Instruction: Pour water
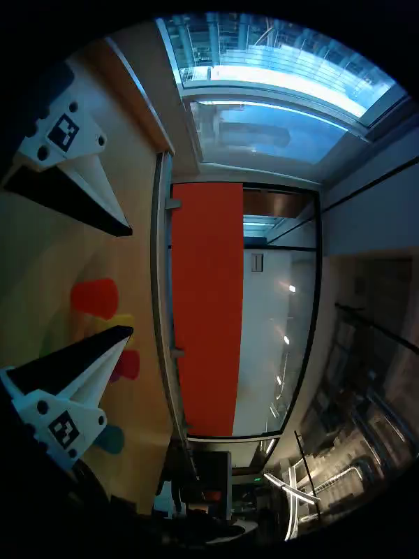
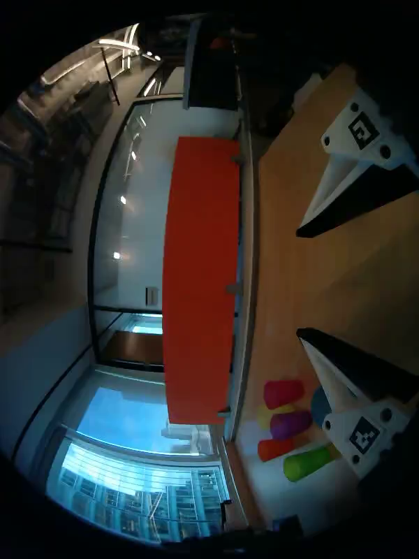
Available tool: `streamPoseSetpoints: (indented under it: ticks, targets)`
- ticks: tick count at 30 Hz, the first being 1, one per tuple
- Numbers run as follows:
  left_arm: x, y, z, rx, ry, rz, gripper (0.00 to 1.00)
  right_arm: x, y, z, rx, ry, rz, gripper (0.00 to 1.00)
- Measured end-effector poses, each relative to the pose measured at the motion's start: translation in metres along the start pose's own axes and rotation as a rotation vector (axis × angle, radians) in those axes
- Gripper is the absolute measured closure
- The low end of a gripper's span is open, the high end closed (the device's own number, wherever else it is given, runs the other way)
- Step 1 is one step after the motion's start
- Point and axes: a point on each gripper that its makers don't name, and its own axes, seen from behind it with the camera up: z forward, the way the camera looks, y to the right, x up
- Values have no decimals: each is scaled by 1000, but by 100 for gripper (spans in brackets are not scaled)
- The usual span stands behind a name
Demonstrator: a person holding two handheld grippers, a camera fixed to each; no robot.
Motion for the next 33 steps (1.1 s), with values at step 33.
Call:
streamPoseSetpoints:
  ticks: [33]
  targets:
    - [2, 2, 7, 102, 113, 47, 5, 37, 24, -20, -124, 123, -12, 0]
